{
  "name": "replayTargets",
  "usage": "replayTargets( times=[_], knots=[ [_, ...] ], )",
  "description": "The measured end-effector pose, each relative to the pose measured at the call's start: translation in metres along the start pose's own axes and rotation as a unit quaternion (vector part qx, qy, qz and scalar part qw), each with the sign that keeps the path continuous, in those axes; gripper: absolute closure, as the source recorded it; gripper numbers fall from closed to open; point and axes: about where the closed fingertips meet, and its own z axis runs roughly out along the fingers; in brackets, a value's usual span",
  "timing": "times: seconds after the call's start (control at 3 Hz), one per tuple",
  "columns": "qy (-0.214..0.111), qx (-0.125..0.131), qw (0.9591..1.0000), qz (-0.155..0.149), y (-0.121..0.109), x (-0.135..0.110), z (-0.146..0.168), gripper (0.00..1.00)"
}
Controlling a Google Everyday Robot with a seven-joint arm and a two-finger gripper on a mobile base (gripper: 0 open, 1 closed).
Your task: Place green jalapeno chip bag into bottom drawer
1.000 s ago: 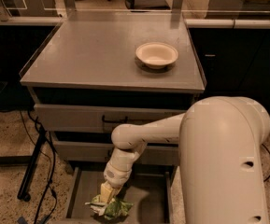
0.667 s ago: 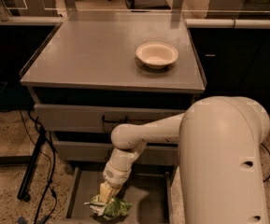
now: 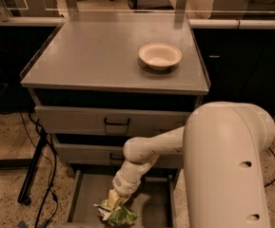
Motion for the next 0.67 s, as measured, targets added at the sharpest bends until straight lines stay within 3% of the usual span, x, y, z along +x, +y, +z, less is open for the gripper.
replayTargets(
  times=[0.33,0.67],
  knots=[
    [-0.035,0.007,0.9982,0.049,-0.024,0.009,0.006,1.0],
    [-0.056,0.007,0.9953,0.078,-0.038,0.016,0.006,1.0]
  ],
)
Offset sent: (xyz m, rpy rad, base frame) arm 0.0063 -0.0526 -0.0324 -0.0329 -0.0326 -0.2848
